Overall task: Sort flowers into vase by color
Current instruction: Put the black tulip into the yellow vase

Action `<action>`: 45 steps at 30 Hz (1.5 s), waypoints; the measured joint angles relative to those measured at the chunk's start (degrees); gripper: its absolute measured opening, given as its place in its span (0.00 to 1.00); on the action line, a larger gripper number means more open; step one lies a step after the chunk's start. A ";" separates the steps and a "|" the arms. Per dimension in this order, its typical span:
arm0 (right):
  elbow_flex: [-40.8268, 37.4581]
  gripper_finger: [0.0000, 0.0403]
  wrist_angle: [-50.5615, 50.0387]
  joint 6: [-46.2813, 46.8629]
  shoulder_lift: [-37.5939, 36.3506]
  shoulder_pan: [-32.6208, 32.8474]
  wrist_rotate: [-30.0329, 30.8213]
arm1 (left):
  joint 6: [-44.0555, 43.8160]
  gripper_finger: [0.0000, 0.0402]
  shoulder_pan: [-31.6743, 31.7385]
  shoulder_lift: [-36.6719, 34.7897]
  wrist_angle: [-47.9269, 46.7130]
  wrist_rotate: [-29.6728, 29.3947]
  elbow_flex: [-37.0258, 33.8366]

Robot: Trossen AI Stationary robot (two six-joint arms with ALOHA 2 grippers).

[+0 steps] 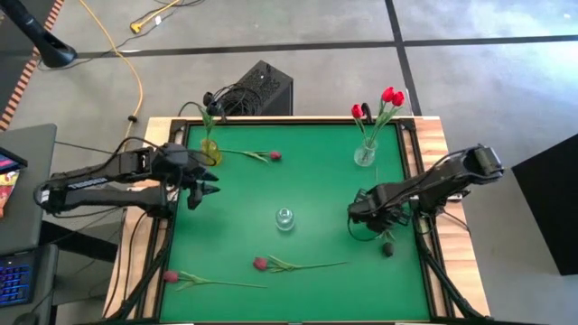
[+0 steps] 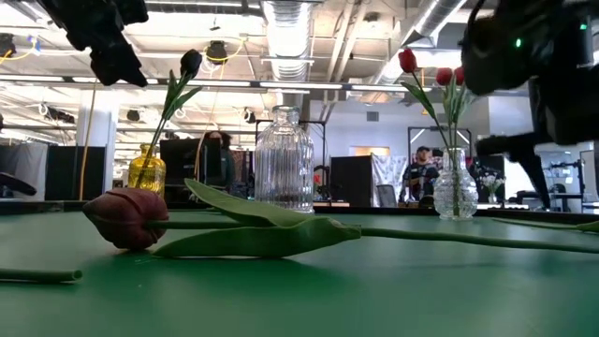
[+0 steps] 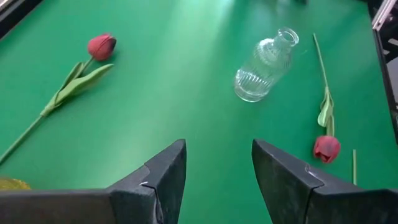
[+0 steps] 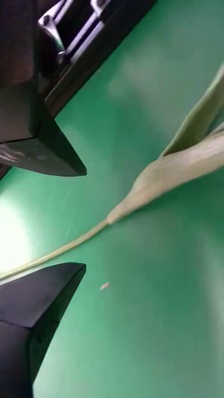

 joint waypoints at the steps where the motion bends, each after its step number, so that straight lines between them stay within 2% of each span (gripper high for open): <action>1: -0.08 0.66 0.05 -0.68 1.07 0.00 0.05 | -0.35 0.43 -0.88 0.00 0.00 -0.72 0.00; 8: -0.09 0.64 4.06 -1.90 6.85 0.59 0.16 | -0.55 0.43 -4.26 0.00 0.00 -4.81 0.00; 13: 0.19 0.56 6.55 -2.32 9.99 3.04 1.48 | -0.57 0.43 -4.46 0.00 0.00 -5.00 0.00; 20: 0.11 0.31 7.65 6.67 11.77 6.98 2.39 | 0.06 0.43 -4.46 0.00 -0.02 -4.99 -0.02; 25: -0.09 0.10 7.02 12.81 10.40 8.10 0.82 | 0.52 0.43 -4.46 0.02 -0.02 -6.00 -0.02; 27: -0.14 0.04 6.25 13.79 9.04 8.12 -0.26 | 0.52 0.43 -4.46 0.00 0.00 -6.03 -0.02; 30: -0.24 0.05 5.13 14.63 5.76 8.21 -2.38 | 0.52 0.43 -4.46 0.01 0.35 -5.11 -0.04; 34: 1.00 0.08 4.66 16.20 0.20 8.10 -1.59 | 0.54 0.43 -4.46 0.02 2.59 -2.02 -0.04; 39: 4.78 0.04 5.15 18.59 -6.58 7.38 -0.93 | 2.32 0.43 -4.46 0.02 7.33 0.76 -0.04; 45: 9.10 0.05 12.48 23.81 -13.39 6.05 -3.12 | 5.42 0.43 -4.46 0.02 14.17 7.49 -0.04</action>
